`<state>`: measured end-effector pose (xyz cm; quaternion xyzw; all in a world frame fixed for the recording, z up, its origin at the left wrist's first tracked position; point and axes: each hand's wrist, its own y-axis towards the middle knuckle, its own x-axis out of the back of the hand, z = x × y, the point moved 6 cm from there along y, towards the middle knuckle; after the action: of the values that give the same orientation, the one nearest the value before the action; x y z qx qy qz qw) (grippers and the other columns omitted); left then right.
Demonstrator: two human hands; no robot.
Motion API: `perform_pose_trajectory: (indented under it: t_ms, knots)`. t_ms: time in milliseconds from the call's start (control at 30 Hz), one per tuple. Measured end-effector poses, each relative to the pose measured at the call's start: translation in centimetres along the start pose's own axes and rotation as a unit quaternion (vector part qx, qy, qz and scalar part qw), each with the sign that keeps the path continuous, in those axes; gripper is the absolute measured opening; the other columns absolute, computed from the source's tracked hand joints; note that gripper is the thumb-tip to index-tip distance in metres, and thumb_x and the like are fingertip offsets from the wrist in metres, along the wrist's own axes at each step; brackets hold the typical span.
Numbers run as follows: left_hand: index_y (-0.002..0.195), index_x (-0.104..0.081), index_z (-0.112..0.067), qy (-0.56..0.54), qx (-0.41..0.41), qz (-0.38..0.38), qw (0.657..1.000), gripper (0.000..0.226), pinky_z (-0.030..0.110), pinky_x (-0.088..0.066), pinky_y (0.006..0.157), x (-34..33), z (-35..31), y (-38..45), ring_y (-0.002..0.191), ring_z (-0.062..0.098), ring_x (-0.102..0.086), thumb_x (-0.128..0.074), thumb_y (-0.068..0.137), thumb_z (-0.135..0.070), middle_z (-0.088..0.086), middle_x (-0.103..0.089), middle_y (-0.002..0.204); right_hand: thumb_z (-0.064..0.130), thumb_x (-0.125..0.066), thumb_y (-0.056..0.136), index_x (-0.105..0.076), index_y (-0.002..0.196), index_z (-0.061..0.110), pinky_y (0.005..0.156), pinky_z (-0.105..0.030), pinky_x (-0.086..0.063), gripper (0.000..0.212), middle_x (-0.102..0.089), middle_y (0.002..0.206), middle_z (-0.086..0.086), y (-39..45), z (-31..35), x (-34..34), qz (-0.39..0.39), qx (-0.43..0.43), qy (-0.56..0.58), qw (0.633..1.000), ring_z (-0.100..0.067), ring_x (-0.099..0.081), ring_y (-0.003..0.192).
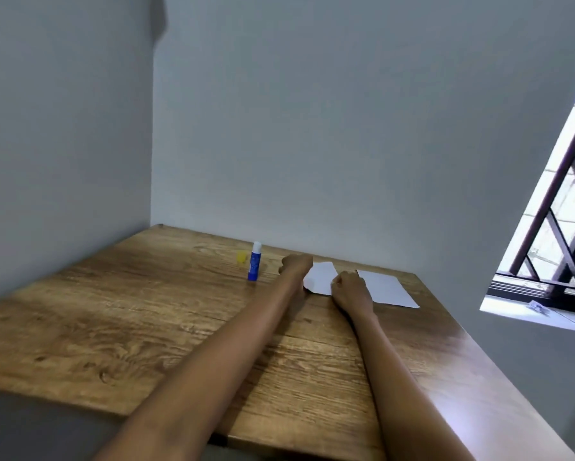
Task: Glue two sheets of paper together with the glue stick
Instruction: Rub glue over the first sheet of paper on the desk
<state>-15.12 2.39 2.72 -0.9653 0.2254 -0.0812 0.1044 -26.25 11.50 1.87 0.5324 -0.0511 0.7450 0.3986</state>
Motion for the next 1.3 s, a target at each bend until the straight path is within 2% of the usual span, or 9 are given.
perform_pose_trajectory:
  t_ms: [267,433,567,633,733,833,967,1067,1300]
  knots:
    - [0.113,-0.043,0.002,-0.112,0.021,0.034,0.993,0.026,0.039,-0.054,0.068,-2.0,-0.8,0.3,0.1,0.03,-0.059,-0.04,0.088,0.01,0.025,-0.052,0.13,0.017,-0.036,0.095,-0.059,0.11,0.001,0.094,-0.039,-0.043,0.032,-0.054,0.121,-0.016,0.5,0.1,-0.5,0.004,0.019,-0.053,0.998,-0.032,-0.047,0.117]
    - [0.148,-0.018,-0.01,-0.054,-0.05,0.032,0.997,0.067,0.034,-0.045,0.094,-1.3,0.2,-0.7,0.127,0.029,-0.042,-0.04,0.087,0.009,0.015,-0.039,0.143,0.026,-0.036,0.097,-0.049,0.115,-0.002,0.094,-0.046,-0.043,0.036,-0.051,0.124,-0.02,0.3,-0.2,0.5,-0.026,-0.038,0.053,0.998,-0.035,-0.045,0.117]
    - [0.143,-0.034,-0.017,-0.004,-0.136,0.068,0.988,0.076,0.033,-0.045,0.088,1.2,0.7,-3.6,0.128,0.03,-0.04,-0.047,0.077,0.019,0.01,-0.036,0.146,0.027,-0.037,0.098,-0.038,0.131,0.002,0.098,-0.041,-0.043,0.042,-0.049,0.133,-0.018,-0.3,0.1,1.2,0.017,-0.11,0.2,0.974,-0.033,-0.048,0.12]
    - [0.138,-0.042,-0.015,0.013,-0.14,0.097,0.985,0.07,0.037,-0.047,0.093,2.7,1.0,-5.0,0.125,0.032,-0.044,-0.052,0.077,0.018,0.014,-0.04,0.142,0.022,-0.043,0.096,-0.036,0.136,0.004,0.081,-0.024,-0.052,0.045,-0.052,0.128,-0.014,-1.4,1.1,1.2,0.061,-0.115,0.285,0.95,-0.025,-0.056,0.105]
    - [0.139,-0.036,-0.016,0.032,-0.118,0.137,0.983,0.068,0.041,-0.053,0.087,5.3,2.3,-7.1,0.113,0.03,-0.053,-0.062,0.081,0.006,0.017,-0.046,0.133,0.007,-0.053,0.089,-0.047,0.13,0.006,0.039,-0.01,-0.04,0.041,-0.055,0.109,-0.01,-3.5,3.0,1.5,0.101,-0.086,0.325,0.936,-0.01,-0.053,0.073]
    - [0.134,-0.027,-0.021,-0.034,-0.099,0.151,0.983,0.061,0.042,-0.057,0.069,8.7,3.6,-8.5,0.084,0.027,-0.064,-0.062,0.087,-0.005,0.018,-0.055,0.115,0.004,-0.056,0.088,-0.048,0.127,0.004,0.049,-0.017,-0.046,0.04,-0.059,0.112,-0.014,-5.1,4.4,1.7,0.108,-0.071,0.346,0.929,-0.016,-0.058,0.077]
    - [0.125,-0.035,-0.014,0.012,-0.103,0.036,0.994,0.038,0.034,-0.051,0.056,15.0,4.6,-8.1,0.06,0.021,-0.058,-0.053,0.092,-0.015,0.017,-0.06,0.094,0.005,-0.054,0.087,-0.05,0.116,0.006,0.06,-0.027,-0.046,0.029,-0.06,0.111,-0.014,-7.3,7.3,0.4,0.169,-0.045,0.33,0.928,-0.02,-0.061,0.085]
    - [0.107,-0.046,-0.015,0.12,-0.137,-0.037,0.983,0.026,0.029,-0.042,0.058,18.2,5.1,-7.5,0.075,0.022,-0.055,-0.054,0.084,-0.008,0.012,-0.058,0.094,0.008,-0.052,0.084,-0.05,0.112,0.01,0.075,-0.035,-0.046,0.027,-0.059,0.109,-0.011,-8.0,9.8,-1.1,0.182,-0.01,0.268,0.946,-0.026,-0.059,0.099]
    - [0.1,-0.057,-0.012,0.319,-0.168,-0.045,0.932,0.028,0.036,-0.047,0.087,20.1,5.0,-5.8,0.104,0.027,-0.059,-0.063,0.072,-0.008,0.009,-0.064,0.108,0.018,-0.058,0.084,-0.049,0.096,0.016,0.063,-0.027,-0.037,0.015,-0.059,0.108,-0.007,-6.1,11.5,-3.1,0.18,0.021,0.135,0.974,-0.018,-0.05,0.09]
